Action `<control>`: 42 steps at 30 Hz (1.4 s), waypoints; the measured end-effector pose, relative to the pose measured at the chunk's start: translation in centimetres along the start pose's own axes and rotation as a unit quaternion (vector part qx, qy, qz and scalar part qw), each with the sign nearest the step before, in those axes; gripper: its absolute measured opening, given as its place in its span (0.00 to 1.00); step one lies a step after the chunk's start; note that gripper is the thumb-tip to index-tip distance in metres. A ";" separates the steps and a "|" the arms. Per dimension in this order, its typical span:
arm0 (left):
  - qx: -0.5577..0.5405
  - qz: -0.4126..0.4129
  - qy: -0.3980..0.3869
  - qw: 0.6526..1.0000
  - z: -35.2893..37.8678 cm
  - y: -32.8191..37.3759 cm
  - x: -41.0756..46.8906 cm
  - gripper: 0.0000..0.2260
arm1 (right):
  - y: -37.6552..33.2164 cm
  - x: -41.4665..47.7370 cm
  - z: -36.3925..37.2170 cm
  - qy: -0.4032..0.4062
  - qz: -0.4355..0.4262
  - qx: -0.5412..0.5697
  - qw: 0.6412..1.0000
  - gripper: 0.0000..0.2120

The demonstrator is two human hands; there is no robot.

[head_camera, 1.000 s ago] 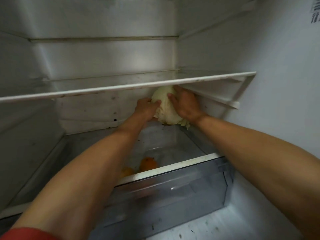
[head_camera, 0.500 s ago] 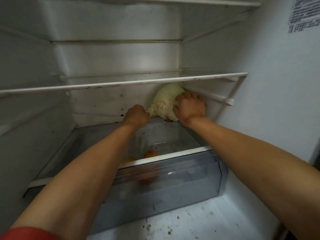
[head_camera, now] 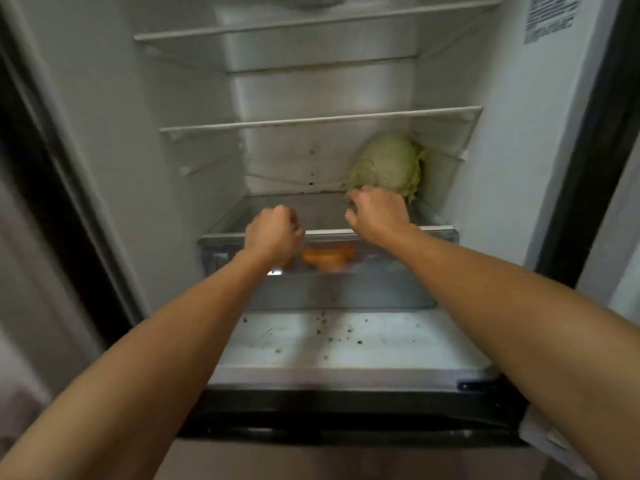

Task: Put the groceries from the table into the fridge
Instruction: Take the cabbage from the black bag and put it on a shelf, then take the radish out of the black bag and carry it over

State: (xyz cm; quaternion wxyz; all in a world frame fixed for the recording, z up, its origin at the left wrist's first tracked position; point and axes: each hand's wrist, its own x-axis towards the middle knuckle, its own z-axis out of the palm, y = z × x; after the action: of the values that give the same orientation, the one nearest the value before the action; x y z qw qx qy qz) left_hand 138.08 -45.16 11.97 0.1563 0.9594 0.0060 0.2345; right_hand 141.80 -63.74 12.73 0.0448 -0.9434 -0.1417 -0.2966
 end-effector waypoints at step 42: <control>0.162 -0.524 -0.108 0.829 -33.5 -35.9 -95.1 0.11 | -71.3 -62.5 -11.7 -0.168 -0.627 0.259 0.715 0.18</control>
State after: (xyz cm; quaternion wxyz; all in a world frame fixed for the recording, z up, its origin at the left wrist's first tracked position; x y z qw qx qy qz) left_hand 40.54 -9.11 -13.39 0.0973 0.8430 0.5290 0.0074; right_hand 65.46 -12.59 -13.38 0.0663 -0.6243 -0.7770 -0.0448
